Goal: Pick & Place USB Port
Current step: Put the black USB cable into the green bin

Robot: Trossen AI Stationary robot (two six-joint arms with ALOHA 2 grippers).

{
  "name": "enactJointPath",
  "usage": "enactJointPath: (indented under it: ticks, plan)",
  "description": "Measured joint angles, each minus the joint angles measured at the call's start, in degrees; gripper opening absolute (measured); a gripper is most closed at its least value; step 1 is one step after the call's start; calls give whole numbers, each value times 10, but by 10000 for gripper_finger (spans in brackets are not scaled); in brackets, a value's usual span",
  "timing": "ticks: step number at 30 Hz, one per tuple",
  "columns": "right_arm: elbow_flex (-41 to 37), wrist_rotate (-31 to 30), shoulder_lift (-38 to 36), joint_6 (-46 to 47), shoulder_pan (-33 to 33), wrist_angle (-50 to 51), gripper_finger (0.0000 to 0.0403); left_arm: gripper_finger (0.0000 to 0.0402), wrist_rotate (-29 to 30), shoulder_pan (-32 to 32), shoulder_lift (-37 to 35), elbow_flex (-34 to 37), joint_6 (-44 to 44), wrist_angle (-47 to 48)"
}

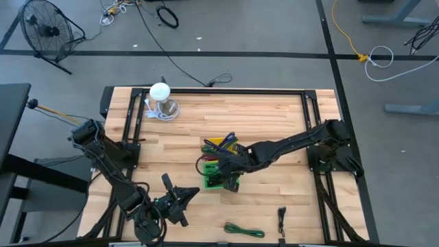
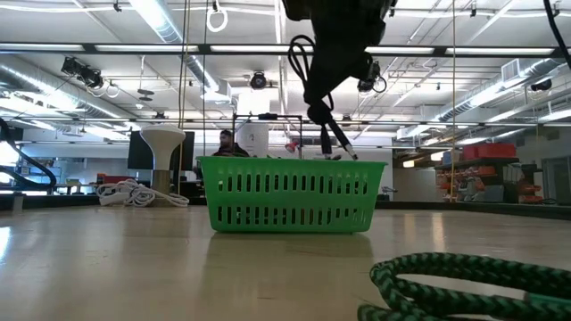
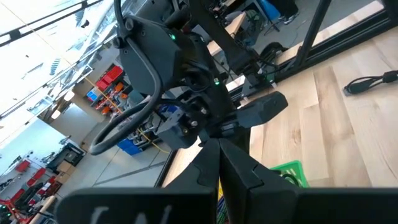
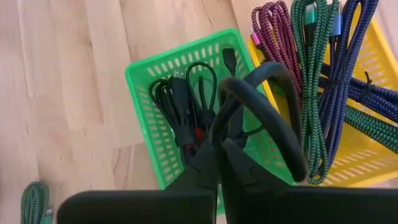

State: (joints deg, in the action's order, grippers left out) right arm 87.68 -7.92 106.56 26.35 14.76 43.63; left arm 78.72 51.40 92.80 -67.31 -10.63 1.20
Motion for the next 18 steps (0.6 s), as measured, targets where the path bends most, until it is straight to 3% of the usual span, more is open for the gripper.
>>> enactJointPath:
  ticks: [14, 18]
  plan:
    - [0, 41, 48, -5, -11, -1, 0, 12, -24, 0, 0, 0, 6, 6]
    - [0, 60, 64, -21, -18, -14, 19, 12, -25, -1, 0, 0, 16, 16]
